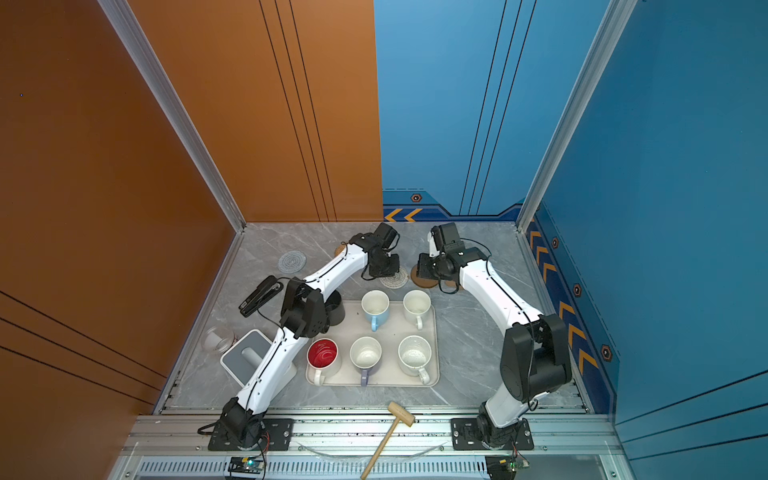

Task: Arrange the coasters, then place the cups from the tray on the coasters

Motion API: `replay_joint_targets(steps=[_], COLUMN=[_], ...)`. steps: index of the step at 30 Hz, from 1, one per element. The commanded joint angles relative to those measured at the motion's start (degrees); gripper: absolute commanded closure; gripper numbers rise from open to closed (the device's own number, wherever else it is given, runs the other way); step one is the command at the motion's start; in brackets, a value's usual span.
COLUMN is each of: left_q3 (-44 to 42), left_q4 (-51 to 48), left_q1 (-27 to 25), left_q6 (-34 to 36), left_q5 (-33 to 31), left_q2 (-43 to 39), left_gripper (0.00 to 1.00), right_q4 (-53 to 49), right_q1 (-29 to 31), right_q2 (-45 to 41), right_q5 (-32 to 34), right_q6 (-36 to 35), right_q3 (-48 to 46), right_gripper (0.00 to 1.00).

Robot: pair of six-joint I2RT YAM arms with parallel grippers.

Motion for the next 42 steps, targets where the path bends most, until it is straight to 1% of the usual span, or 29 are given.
replay_joint_targets(steps=[1, 4, 8, 12, 15, 19, 25, 29, 33, 42], left_q3=[-0.8, -0.6, -1.4, -4.2, -5.6, -6.9, -5.5, -3.5, -0.5, 0.6], left_q4=[-0.3, 0.3, 0.3, 0.2, 0.3, 0.3, 0.3, 0.3, 0.3, 0.7], left_q1=[0.1, -0.1, 1.2, 4.7, 7.4, 10.5, 13.6, 14.4, 15.3, 16.3], left_q6=[0.7, 0.7, -0.3, -1.4, -0.7, 0.2, 0.3, 0.4, -0.4, -3.6], left_q5=[-1.3, -1.0, -1.6, -2.3, -3.4, -4.4, -5.6, -7.0, -6.4, -8.9], left_q2=[-4.5, -5.3, -7.3, -10.7, -12.4, -13.5, -10.7, -8.2, -5.2, -2.5], left_gripper=[0.92, 0.92, 0.92, 0.94, 0.97, 0.97, 1.00, 1.00, 1.00, 1.00], right_q4=[-0.1, -0.1, 0.0, 0.3, 1.2, 2.2, 2.4, 2.1, 1.1, 0.7], right_q1=[-0.2, -0.2, -0.2, -0.1, 0.4, 0.9, 1.4, 1.5, 1.6, 2.1], right_q2=[-1.8, -1.9, -2.0, -2.0, -1.9, -1.6, -1.4, -1.9, -2.0, -2.1], right_q5=[-0.6, -0.5, -0.6, -1.1, -1.4, -1.8, -2.2, -2.2, -2.2, -1.9], right_q6=[1.0, 0.9, 1.0, 1.1, 1.5, 1.9, 2.0, 2.0, 1.8, 1.9], right_q3=[-0.9, -1.2, -1.2, -1.4, -1.9, -2.4, -2.2, -2.0, -1.3, -1.2], right_gripper=[1.00, 1.00, 1.00, 1.00, 1.00, 1.00, 1.00, 1.00, 1.00, 1.00])
